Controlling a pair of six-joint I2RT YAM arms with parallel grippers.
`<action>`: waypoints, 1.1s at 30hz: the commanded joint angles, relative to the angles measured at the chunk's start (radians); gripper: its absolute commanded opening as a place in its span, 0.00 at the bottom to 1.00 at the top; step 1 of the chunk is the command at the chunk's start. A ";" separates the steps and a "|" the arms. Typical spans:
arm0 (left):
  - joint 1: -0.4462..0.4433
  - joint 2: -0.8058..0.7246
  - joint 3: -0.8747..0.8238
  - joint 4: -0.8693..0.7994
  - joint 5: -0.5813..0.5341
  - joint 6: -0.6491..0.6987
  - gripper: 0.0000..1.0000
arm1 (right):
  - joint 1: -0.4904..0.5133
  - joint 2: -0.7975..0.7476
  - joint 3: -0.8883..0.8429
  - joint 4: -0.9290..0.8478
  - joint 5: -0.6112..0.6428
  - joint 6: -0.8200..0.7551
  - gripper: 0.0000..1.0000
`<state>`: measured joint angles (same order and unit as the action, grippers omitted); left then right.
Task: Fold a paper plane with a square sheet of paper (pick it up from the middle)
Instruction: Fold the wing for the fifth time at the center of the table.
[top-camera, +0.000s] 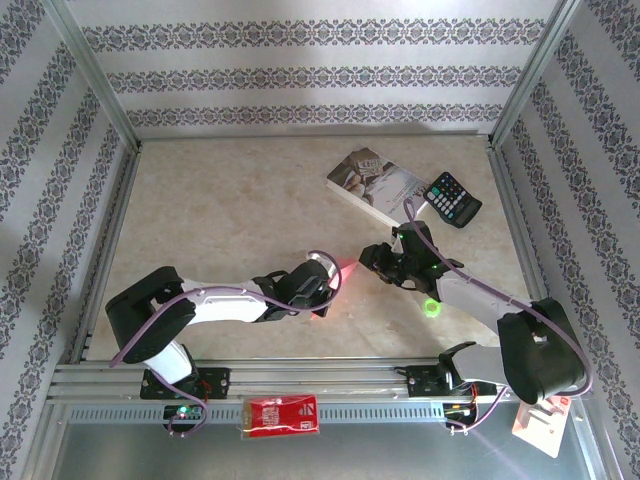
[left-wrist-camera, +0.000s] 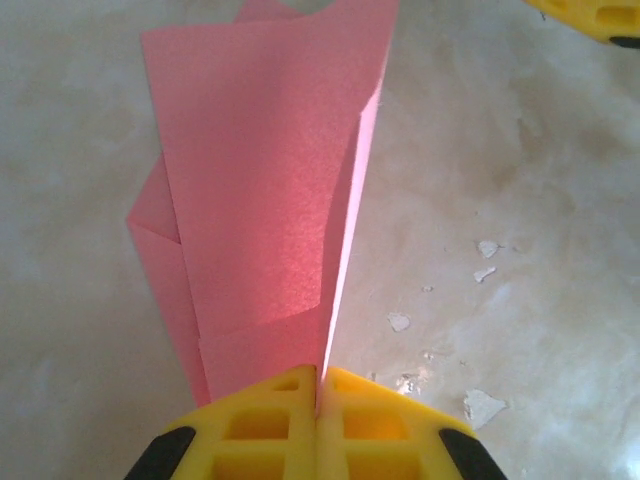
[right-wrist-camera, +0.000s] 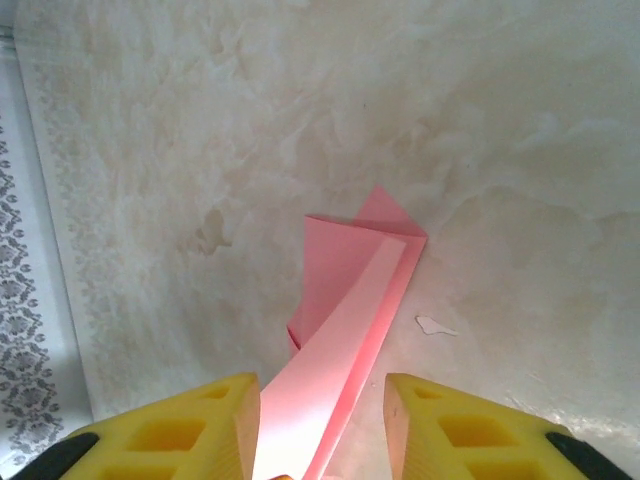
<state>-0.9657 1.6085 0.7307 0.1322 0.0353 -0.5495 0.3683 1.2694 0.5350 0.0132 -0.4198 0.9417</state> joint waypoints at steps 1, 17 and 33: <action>0.022 -0.032 -0.032 0.113 0.091 -0.105 0.00 | -0.012 -0.034 0.034 -0.048 -0.031 -0.113 0.39; 0.093 -0.043 -0.153 0.332 0.215 -0.294 0.00 | 0.037 -0.018 0.072 -0.097 -0.031 -0.271 0.42; 0.150 0.029 -0.224 0.512 0.325 -0.429 0.00 | 0.132 0.054 0.135 -0.101 0.017 -0.332 0.44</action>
<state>-0.8349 1.6157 0.5213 0.5671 0.3283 -0.9344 0.4843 1.3151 0.6369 -0.0795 -0.4305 0.6468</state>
